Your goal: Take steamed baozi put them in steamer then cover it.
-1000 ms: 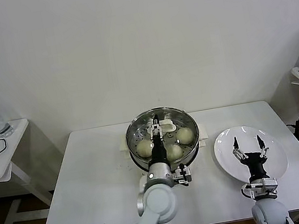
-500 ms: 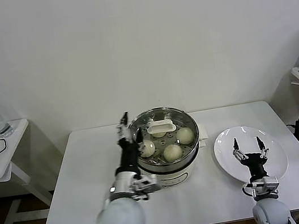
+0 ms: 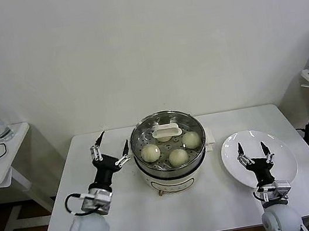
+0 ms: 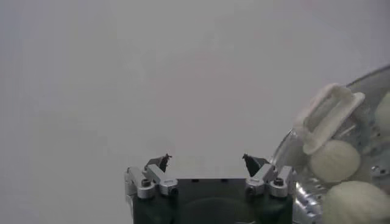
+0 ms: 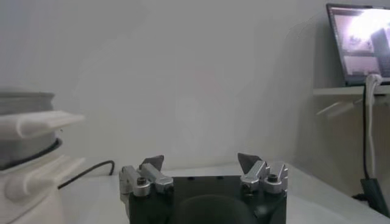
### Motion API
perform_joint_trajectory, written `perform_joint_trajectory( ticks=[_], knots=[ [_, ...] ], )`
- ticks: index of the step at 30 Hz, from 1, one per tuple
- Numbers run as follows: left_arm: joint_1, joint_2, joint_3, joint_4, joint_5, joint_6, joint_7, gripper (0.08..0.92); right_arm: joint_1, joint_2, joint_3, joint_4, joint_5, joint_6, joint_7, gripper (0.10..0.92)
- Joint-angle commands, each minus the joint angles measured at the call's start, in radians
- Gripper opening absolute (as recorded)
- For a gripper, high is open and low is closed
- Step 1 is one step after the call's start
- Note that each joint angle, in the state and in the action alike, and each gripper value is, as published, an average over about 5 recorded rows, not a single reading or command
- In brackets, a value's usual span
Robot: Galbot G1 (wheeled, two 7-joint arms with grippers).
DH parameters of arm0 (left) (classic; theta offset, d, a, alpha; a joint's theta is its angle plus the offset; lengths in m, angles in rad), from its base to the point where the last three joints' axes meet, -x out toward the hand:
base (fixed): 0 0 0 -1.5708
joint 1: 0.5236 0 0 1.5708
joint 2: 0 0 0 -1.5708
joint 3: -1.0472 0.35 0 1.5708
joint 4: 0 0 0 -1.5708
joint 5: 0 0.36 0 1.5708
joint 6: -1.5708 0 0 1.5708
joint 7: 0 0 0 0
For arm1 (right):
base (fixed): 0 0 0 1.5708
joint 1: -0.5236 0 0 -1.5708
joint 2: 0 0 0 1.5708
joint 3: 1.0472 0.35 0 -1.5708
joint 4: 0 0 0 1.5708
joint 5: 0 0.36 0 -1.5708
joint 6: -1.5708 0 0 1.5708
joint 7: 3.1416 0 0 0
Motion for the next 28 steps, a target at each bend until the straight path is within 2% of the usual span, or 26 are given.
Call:
perform_joint_trajectory(
  ticks=[1, 28],
  knots=[
    [0.072, -0.004, -0.131, 0.218, -0.323, -0.382, 0.01, 0.822, -0.023, -0.011, 0.002, 0.039, 0.04, -0.021, -0.008, 0.823],
    [0.13, -0.007, -0.13, 0.164, -0.301, -0.34, 0.027, 0.823, -0.04, -0.006, 0.016, 0.055, 0.022, -0.031, -0.016, 0.823]
  ],
)
